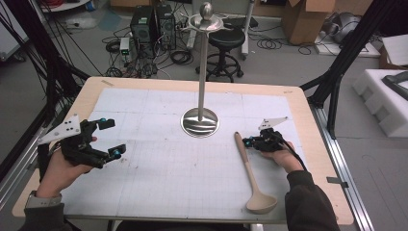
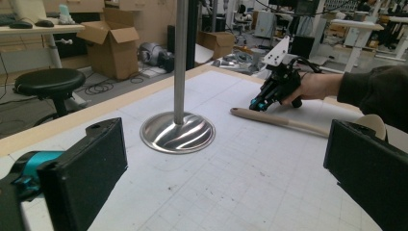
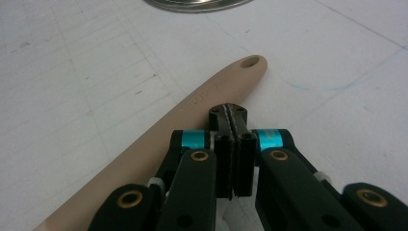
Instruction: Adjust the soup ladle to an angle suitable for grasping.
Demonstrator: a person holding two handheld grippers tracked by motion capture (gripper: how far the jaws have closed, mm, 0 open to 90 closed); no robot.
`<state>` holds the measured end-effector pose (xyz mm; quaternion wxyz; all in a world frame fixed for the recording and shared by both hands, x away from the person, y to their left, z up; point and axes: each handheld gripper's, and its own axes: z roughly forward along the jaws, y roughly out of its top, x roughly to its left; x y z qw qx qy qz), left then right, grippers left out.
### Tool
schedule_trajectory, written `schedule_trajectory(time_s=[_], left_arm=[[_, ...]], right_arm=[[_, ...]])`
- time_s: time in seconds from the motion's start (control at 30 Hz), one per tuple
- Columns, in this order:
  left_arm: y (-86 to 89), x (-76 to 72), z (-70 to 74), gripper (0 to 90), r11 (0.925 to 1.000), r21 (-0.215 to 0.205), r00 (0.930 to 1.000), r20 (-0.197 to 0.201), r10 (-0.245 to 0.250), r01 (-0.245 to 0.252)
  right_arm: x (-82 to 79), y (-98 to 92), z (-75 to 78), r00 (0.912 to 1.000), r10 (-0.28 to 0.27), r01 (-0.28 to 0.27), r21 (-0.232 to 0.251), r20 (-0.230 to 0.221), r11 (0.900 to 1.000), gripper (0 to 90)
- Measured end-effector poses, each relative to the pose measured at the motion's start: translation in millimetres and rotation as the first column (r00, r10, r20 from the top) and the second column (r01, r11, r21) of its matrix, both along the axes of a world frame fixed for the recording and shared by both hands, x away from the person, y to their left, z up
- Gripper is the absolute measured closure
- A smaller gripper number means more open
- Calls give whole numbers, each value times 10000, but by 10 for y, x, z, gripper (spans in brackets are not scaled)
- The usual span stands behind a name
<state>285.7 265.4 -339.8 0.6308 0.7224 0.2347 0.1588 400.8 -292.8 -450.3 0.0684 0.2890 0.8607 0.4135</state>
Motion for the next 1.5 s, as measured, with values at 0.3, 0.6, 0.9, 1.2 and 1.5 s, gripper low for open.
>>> schedule_trajectory(time_s=[0.3, 0.6, 0.9, 1.2, 1.5], left_arm=[[4, -1, 2, 17, 10000, 11, 10000, 18, -3, 3], [7, 1, -2, 18, 10000, 12, 10000, 25, 13, -13], [7, -1, -3, 18, 10000, 8, 10000, 70, 20, -21], [27, -11, 6, 18, 10000, -39, 9999, 93, 56, -55], [20, -9, 0, 18, 10000, 2, 9999, 81, 62, -62]], right_arm=[[1, 116, 9, 9993, 385, -385, -40, 12, 9993, 900], [5, 229, 14, 9974, 713, -713, -126, -60, 9974, 900], [-1, 310, 26, 9949, 994, -998, -169, -185, 9949, 900], [-17, 378, 43, 9926, 1198, -1205, -393, -197, 9919, 900], [-47, 463, 59, 9887, 1472, -1486, -517, -289, 9875, 900]])
